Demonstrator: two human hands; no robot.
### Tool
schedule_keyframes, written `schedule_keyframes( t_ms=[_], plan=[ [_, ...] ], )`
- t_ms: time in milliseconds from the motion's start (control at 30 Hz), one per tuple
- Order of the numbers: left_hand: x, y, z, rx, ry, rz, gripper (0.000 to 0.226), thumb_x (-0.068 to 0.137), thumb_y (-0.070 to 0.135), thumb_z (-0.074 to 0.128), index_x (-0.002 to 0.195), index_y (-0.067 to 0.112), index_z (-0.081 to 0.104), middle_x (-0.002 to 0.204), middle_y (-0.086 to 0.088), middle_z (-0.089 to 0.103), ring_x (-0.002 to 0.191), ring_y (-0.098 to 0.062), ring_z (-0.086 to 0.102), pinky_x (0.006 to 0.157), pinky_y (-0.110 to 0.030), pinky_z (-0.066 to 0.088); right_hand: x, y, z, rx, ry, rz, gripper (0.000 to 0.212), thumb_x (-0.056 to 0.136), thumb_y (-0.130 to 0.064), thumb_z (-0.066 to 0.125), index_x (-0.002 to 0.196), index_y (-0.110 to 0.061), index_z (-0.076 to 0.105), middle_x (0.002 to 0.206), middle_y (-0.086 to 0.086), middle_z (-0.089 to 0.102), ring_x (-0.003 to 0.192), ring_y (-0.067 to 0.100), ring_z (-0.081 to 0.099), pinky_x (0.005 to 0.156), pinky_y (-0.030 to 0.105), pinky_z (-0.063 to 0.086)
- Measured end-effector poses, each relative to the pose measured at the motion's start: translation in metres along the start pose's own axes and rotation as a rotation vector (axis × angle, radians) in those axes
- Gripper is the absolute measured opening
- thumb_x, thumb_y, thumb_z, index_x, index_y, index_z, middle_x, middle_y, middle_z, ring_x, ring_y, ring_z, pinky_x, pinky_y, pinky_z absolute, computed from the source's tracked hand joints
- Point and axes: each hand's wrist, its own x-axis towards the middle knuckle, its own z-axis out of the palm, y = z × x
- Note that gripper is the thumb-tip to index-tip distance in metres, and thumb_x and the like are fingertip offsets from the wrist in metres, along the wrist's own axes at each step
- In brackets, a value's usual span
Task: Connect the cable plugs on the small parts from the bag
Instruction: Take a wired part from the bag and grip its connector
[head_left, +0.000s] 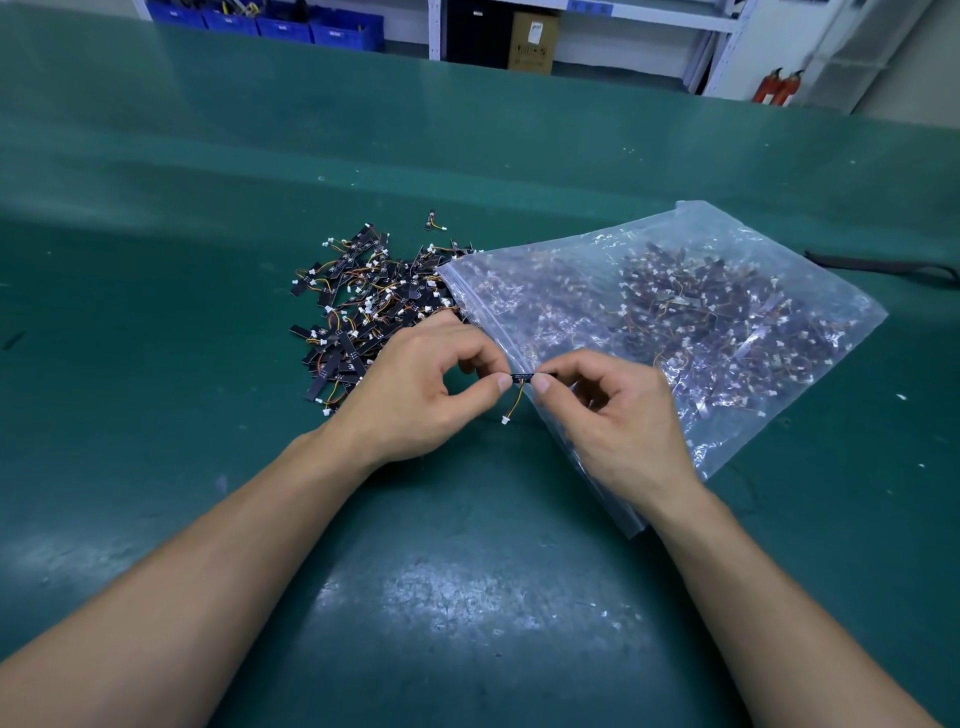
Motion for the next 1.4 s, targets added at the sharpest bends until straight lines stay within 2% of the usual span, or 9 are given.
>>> schedule_keyframes(
  t_ms=[200,300,500,700,833,900,1100,1267,1400],
  plan=[
    [0.0011,0.0013,0.0012,0.001,-0.006,-0.015,0.006,0.086,0.018,0.070,0.081,0.020,0.070,0.077,0.018,0.064,0.082,-0.011,0.055,0.076,-0.023,0.044,0.0008,0.0005,-0.0012,0.033,-0.022,0.014,0.010,0.087,-0.023,0.070,0.078,-0.024,0.074,0.062,-0.014,0.063,0.051,0.004,0.047,0.054,0.013,0.036],
    [0.0017,0.0028,0.0009,0.009,-0.004,-0.002,0.006,0.086,0.018,0.069,0.080,0.019,0.070,0.077,0.018,0.063,0.082,-0.009,0.054,0.076,-0.024,0.045,0.0000,-0.0013,-0.0013,0.035,-0.004,0.018,0.009,0.086,-0.026,0.070,0.078,-0.029,0.073,0.059,-0.009,0.063,0.049,0.004,0.046,0.052,0.013,0.036],
    [0.0013,0.0046,0.0001,-0.020,0.000,-0.012,0.008,0.086,0.018,0.069,0.081,0.025,0.069,0.078,0.016,0.065,0.082,-0.011,0.056,0.077,-0.023,0.045,0.0003,-0.0019,-0.0015,0.025,-0.021,0.015,0.013,0.089,-0.029,0.067,0.077,-0.028,0.072,0.066,-0.006,0.067,0.053,0.016,0.053,0.055,0.025,0.044],
    [0.0008,0.0040,-0.0021,-0.009,-0.015,-0.015,0.005,0.085,0.017,0.069,0.081,0.018,0.072,0.077,0.021,0.064,0.081,-0.009,0.056,0.076,-0.018,0.043,0.0001,-0.0011,-0.0004,0.024,-0.032,0.000,0.013,0.089,-0.027,0.068,0.076,-0.027,0.072,0.064,-0.006,0.066,0.052,0.018,0.053,0.054,0.032,0.045],
    [0.0005,0.0037,-0.0038,-0.013,-0.014,-0.014,0.007,0.085,0.017,0.069,0.080,0.020,0.071,0.076,0.021,0.064,0.082,-0.013,0.057,0.076,-0.019,0.043,-0.0009,-0.0008,-0.0009,0.052,-0.040,0.008,0.008,0.086,-0.029,0.070,0.078,-0.029,0.072,0.058,-0.008,0.061,0.050,0.008,0.048,0.052,0.022,0.040],
    [0.0005,0.0037,-0.0044,-0.011,-0.011,-0.019,0.007,0.085,0.017,0.069,0.080,0.019,0.072,0.077,0.021,0.064,0.082,-0.014,0.057,0.076,-0.019,0.044,-0.0009,-0.0005,-0.0011,0.067,-0.040,0.013,0.007,0.086,-0.029,0.071,0.079,-0.028,0.073,0.057,-0.009,0.060,0.050,0.007,0.047,0.052,0.022,0.039],
    [0.0007,0.0037,-0.0037,-0.012,-0.012,-0.016,0.006,0.085,0.017,0.069,0.080,0.017,0.072,0.076,0.021,0.064,0.081,-0.012,0.057,0.076,-0.019,0.044,0.0005,0.0000,0.0000,0.033,-0.016,-0.008,0.009,0.087,-0.024,0.069,0.080,-0.023,0.074,0.064,-0.008,0.065,0.054,0.019,0.053,0.054,0.033,0.045],
    [0.0012,0.0034,-0.0040,-0.002,-0.015,-0.013,0.007,0.086,0.017,0.069,0.080,0.018,0.072,0.076,0.022,0.062,0.080,-0.012,0.057,0.075,-0.022,0.045,-0.0008,-0.0023,0.0001,0.028,-0.008,-0.021,0.008,0.086,-0.025,0.071,0.079,-0.025,0.073,0.060,-0.018,0.060,0.050,0.004,0.047,0.053,0.015,0.037],
    [0.0012,0.0034,-0.0037,0.006,-0.015,-0.001,0.007,0.086,0.017,0.068,0.080,0.018,0.071,0.076,0.021,0.062,0.080,-0.012,0.057,0.075,-0.024,0.046,-0.0007,-0.0033,-0.0005,0.026,-0.018,-0.023,0.007,0.085,-0.026,0.071,0.078,-0.026,0.073,0.059,-0.020,0.060,0.049,0.004,0.047,0.053,0.013,0.035]
  ],
)
